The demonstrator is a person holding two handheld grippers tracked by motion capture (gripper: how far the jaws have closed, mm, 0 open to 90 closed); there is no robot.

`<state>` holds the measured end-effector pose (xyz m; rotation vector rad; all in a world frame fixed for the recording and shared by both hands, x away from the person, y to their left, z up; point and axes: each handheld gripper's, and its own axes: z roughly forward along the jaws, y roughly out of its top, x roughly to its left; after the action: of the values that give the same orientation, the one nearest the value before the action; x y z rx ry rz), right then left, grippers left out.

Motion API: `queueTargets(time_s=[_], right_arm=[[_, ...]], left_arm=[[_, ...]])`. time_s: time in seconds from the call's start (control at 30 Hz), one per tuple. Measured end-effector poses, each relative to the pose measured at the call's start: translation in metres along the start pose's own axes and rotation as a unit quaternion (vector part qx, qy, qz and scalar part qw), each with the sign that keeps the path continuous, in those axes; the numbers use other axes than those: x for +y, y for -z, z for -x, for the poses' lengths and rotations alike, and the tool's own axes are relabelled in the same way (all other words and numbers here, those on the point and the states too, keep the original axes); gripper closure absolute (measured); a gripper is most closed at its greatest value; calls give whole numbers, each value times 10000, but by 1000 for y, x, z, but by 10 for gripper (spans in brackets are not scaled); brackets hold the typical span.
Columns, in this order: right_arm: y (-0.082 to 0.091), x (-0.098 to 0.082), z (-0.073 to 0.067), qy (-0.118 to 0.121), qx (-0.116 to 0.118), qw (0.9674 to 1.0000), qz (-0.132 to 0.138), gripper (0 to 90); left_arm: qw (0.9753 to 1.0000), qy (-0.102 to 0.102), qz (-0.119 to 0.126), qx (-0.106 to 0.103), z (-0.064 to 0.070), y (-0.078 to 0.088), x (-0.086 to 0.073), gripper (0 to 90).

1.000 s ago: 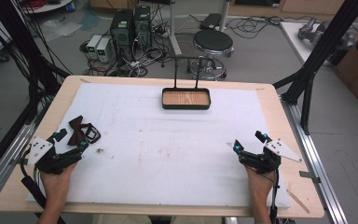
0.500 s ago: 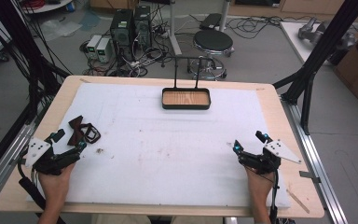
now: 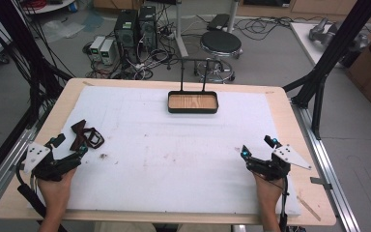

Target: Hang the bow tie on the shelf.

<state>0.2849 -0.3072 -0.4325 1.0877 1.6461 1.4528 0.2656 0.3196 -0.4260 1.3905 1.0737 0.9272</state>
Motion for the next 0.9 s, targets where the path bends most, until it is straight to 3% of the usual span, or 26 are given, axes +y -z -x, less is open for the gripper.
queueTargets(time_s=[0.27,0.47,0.6,0.73,0.9], right_arm=[[0,0,0,-1,-5,10000,1,57],[0,0,0,29,-3,10000,7,57],[0,0,0,31,-6,10000,2,57],[-1,0,0,52,-8,10000,1,57],[-1,0,-1,32,-34,10000,-40,57]], left_arm=[[9998,63,180,53,-4,-3,11,202],[9995,263,73,154,-14,-14,16,219],[9989,307,29,350,-20,-21,15,272],[9982,275,-245,466,-28,-33,10,297],[9947,406,-604,727,-38,-48,3,309]])
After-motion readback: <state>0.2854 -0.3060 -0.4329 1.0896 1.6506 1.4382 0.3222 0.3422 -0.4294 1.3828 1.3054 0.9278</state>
